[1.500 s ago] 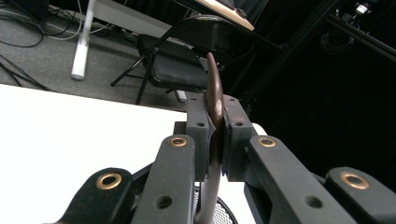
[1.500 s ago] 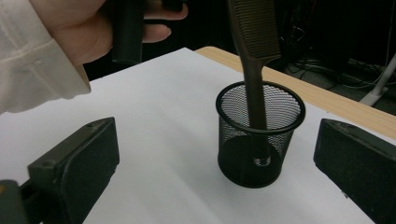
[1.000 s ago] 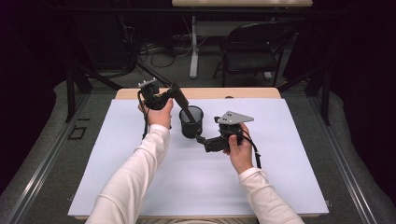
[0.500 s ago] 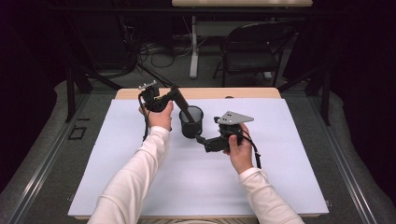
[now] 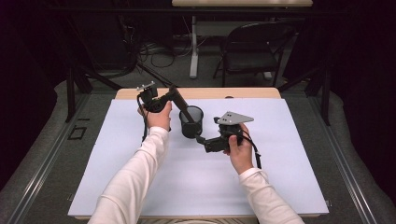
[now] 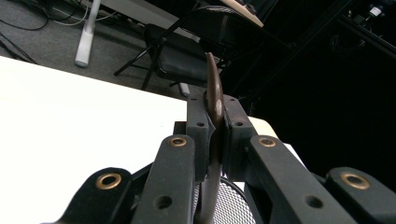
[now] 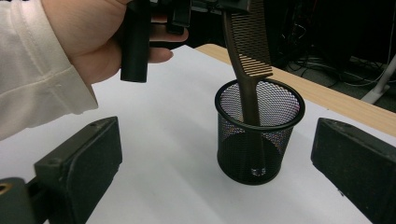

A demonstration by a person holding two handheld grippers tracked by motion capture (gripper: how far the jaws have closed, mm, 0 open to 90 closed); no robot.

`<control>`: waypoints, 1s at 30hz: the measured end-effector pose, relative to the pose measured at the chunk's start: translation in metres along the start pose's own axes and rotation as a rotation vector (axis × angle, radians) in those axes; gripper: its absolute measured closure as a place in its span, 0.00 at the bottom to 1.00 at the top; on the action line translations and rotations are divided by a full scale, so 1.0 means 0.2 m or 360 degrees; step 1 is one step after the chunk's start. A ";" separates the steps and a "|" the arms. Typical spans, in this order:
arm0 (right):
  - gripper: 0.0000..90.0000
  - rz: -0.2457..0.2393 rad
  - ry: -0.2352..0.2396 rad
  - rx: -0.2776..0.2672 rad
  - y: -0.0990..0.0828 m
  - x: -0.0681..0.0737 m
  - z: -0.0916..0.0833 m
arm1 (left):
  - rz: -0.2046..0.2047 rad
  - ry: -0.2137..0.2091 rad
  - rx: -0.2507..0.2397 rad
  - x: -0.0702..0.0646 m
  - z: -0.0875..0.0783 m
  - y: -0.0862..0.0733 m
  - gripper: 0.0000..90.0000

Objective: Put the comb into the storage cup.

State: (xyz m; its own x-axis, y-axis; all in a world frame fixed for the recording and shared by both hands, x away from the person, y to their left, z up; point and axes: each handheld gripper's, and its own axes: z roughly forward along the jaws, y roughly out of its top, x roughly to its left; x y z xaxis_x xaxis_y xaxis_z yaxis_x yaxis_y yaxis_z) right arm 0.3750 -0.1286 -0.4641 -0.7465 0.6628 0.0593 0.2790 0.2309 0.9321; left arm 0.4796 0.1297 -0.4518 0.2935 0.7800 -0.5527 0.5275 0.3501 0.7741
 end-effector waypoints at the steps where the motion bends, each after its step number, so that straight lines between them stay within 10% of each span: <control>1: 0.02 0.0001 0.0002 -0.0001 0.00 0.00 0.00 | -0.0001 0.0001 -0.0002 0.00 0.00 0.00 0.94; 30: 0.04 -0.0001 0.0010 0.0010 0.00 0.00 0.00 | -0.0030 0.0044 -0.0006 0.05 -0.02 -0.01 0.92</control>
State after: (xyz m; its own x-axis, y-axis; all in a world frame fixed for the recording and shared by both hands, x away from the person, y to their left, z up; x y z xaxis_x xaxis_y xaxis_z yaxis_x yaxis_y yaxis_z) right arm 0.3752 -0.1283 -0.4649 -0.7506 0.6580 0.0609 0.2822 0.2358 0.9299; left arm 0.4786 0.1384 -0.4573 0.2613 0.7872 -0.5586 0.5295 0.3670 0.7649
